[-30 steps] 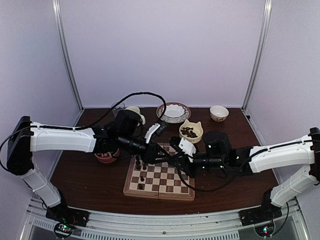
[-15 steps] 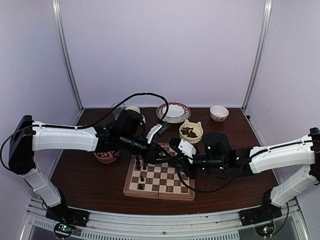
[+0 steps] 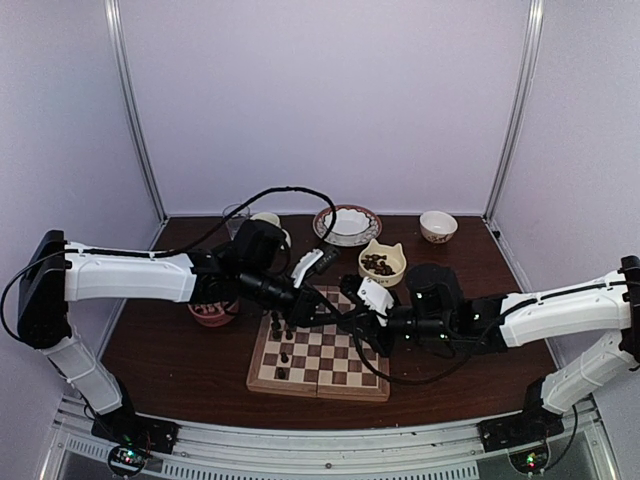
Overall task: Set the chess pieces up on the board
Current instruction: Pass from the right arm to the left
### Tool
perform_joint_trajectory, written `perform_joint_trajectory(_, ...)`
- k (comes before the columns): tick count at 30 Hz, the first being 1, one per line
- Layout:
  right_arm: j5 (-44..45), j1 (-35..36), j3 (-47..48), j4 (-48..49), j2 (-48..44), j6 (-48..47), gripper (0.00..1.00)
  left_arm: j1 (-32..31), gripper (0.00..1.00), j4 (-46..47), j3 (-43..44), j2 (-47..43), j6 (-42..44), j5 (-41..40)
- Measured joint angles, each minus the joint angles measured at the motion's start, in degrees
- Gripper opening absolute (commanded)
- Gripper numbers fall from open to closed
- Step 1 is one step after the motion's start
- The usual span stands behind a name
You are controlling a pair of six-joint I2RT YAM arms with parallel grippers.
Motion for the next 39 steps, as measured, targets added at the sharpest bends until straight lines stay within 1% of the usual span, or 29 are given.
perform_joint_trajectory(6,0.0,0.2,0.0,0.0,0.0,-0.1,0.07,0.1,0.14,-0.5,0.0,0.0,0.1,-0.3)
perform_joint_trajectory(16,0.1,0.2,0.0,-0.1,0.0,-0.1,0.08,0.1,0.11,-0.5,0.0,0.0,0.1,-0.3)
perform_joint_trajectory(20,0.2,0.2,-0.1,0.0,-0.1,-0.1,0.12,0.1,0.11,-0.5,0.0,0.0,0.0,-0.3)
perform_joint_trajectory(22,0.3,0.3,-0.2,0.1,-0.3,-0.1,0.16,0.1,0.11,-0.3,0.0,0.0,0.0,-0.2)
perform_joint_trajectory(27,1.2,0.3,-0.4,0.3,-0.9,0.2,0.38,0.1,0.10,-0.2,0.2,0.0,0.0,0.2)
perform_joint_trajectory(32,2.4,0.3,-1.1,1.5,-1.1,0.0,0.55,-0.1,0.10,0.0,0.2,-0.1,-0.3,0.5)
perform_joint_trajectory(34,2.5,0.3,-1.5,2.1,-1.5,0.4,0.58,-0.1,0.10,0.3,0.1,-0.2,-0.6,0.5)
perform_joint_trajectory(39,2.1,0.3,-3.3,5.0,-4.2,1.3,0.61,-0.2,0.09,1.5,-0.3,-1.4,-1.5,0.7)
